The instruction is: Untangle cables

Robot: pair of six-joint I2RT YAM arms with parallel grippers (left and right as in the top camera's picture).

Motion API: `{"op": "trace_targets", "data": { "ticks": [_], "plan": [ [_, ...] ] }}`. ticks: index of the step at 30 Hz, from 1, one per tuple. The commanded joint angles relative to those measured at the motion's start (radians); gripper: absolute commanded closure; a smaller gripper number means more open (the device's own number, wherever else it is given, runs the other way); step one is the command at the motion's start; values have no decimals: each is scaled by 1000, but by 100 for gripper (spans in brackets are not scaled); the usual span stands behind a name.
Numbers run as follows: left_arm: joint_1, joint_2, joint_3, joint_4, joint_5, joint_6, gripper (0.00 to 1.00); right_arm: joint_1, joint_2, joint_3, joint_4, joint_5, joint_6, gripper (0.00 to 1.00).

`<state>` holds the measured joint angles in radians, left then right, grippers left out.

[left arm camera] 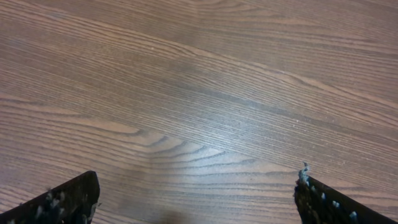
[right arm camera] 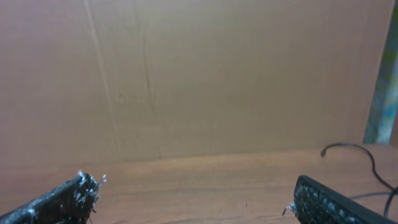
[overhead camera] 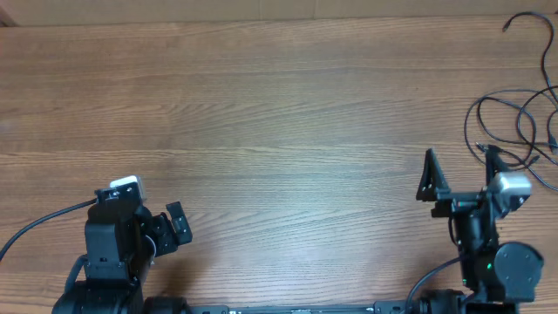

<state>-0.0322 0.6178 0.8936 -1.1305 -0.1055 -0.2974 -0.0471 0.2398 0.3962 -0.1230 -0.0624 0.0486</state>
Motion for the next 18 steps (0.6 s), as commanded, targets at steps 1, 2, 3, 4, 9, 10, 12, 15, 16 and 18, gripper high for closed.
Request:
{"op": "trace_targets", "data": {
  "ticks": [1, 2, 3, 4, 9, 10, 12, 15, 16, 18],
  "plan": [
    [-1, -4, -4, 1, 2, -17, 0, -5, -93, -104, 78, 10, -5, 0],
    [-1, -4, -4, 1, 2, -17, 0, -5, -116, -130, 103, 11, -5, 0],
    [-1, -4, -4, 1, 2, -17, 0, -5, -138, -157, 130, 17, -5, 0],
    [-1, -4, -4, 1, 2, -17, 1, -5, -159, -184, 161, 19, -5, 0],
    [-1, -4, -4, 1, 2, -17, 0, -6, -238, -326, 332, 42, -5, 0],
    [-1, -4, -4, 1, 2, -17, 0, -6, -237, -350, 361, 44, -5, 0],
    [-1, -4, -4, 1, 2, -17, 0, -6, -237, -391, 395, 43, -5, 0],
    [-1, -4, -4, 1, 2, -17, 0, -5, -237, -388, 300, 19, -58, 0],
    [-1, -4, -4, 1, 2, -17, 0, -6, -237, -388, 268, 13, -81, 0],
    [-1, -4, -4, 1, 2, -17, 0, -6, -237, -388, 143, 9, -92, 0]
  ]
}}
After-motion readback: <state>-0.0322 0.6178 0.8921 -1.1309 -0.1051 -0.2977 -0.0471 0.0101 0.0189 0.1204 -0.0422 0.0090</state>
